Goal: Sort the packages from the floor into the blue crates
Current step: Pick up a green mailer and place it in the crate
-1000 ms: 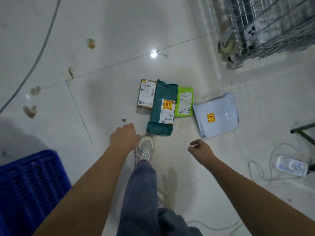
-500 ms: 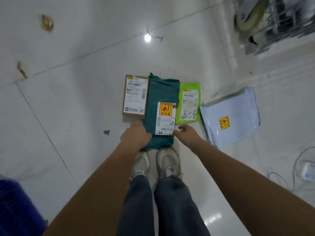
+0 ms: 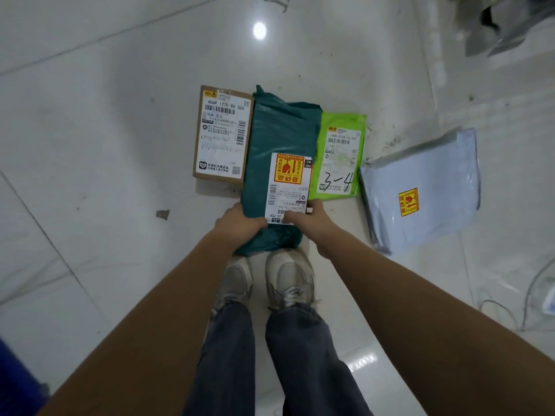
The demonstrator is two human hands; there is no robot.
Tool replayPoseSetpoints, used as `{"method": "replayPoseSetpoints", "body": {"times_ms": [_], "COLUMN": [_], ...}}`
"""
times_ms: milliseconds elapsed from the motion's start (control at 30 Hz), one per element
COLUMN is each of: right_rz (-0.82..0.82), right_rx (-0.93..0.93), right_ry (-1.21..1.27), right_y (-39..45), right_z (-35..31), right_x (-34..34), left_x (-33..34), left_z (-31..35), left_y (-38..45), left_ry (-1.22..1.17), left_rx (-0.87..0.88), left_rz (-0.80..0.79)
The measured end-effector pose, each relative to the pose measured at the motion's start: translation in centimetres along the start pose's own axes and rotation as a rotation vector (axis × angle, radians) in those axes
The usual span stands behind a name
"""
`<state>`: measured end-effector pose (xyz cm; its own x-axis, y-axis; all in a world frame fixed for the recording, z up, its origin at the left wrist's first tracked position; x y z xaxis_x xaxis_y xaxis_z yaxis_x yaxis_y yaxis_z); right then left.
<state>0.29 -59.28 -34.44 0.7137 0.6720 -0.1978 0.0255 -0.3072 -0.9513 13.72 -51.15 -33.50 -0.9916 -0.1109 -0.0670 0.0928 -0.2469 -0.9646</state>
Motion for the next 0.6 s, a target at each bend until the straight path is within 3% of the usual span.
{"method": "replayPoseSetpoints", "body": {"times_ms": [200,367,500,600], "right_rz": [0.000,-0.055,-0.001,0.013], "right_rx": [-0.062,-0.048,-0.085,-0.065], "right_ry": [0.028,0.253,0.360,0.518], "right_y": [-2.1,-5.2,-8.9,-12.1], "right_z": [-0.4,-2.3,-3.9,-4.8], "right_x": [-1.3,-1.2,-0.8,0.3], "left_x": [-1.1,-3.1,-3.6,-1.4], "left_z": [-0.9,0.6,-0.2,0.8], "left_y": [-1.5,-5.2,-9.6,-12.4], "left_ry": [-0.202,-0.377,-0.565,-1.013], "left_rx": [0.096,0.235,0.008,-0.044], "left_rz": [0.082,0.336,0.616,0.453]}}
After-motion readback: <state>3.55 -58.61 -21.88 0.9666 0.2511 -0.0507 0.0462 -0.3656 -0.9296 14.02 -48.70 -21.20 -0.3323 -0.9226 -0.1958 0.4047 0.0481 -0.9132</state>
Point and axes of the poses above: each hand's wrist, its own y-axis towards the middle knuckle, its own x-axis out of the palm, z = x × y, the point moved 6 cm from there along y, towards the middle knuckle, and after that the axes turned 3 degrees about -y, right-handed, at the moved point
